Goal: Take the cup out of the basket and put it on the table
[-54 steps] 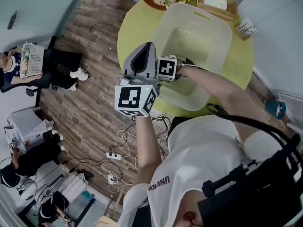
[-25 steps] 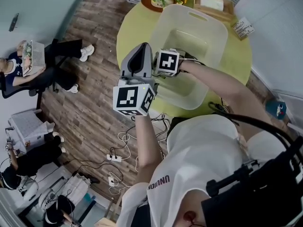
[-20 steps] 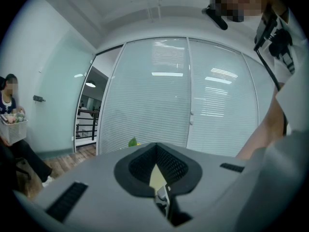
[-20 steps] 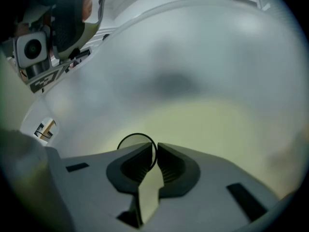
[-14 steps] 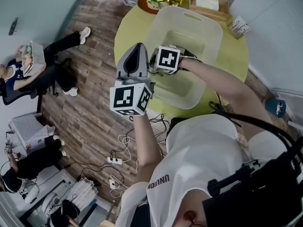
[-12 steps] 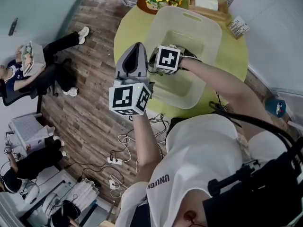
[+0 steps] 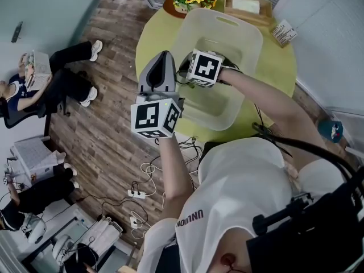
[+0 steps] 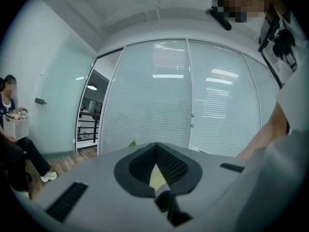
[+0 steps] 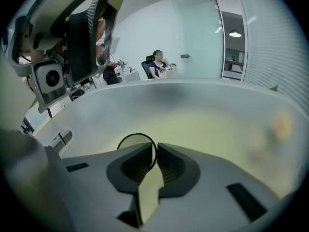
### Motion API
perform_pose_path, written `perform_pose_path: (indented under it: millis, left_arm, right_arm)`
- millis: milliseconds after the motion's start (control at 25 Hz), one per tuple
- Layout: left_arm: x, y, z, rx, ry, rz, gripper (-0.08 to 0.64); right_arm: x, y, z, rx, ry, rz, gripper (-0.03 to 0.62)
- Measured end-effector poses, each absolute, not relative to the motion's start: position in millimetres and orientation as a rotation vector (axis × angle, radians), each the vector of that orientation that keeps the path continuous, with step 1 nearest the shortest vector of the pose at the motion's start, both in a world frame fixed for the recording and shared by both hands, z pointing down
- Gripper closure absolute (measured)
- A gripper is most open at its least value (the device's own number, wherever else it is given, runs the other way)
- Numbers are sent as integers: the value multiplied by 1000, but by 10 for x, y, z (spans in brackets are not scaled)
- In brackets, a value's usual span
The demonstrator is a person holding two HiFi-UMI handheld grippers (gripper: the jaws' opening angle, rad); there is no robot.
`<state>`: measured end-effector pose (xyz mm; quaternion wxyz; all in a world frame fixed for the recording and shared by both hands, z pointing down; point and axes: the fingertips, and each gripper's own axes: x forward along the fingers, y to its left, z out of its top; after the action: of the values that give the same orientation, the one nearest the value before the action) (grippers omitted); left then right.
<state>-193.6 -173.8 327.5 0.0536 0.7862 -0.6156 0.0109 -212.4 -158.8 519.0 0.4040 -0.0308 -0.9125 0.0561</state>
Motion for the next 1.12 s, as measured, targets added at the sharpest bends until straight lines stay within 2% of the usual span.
perform_pose_path:
  millis: [280,1120]
  left_arm:
    - [-1909,-1731,3253,2371,-1900,33,548]
    - [-1936,-1699,3224,2338,-2005,61,548]
  right_arm:
    - [-2032,-1607,5028,-59,-2313,-28,545]
    - [-1912,-1760,4574,90,-2437,-147,546]
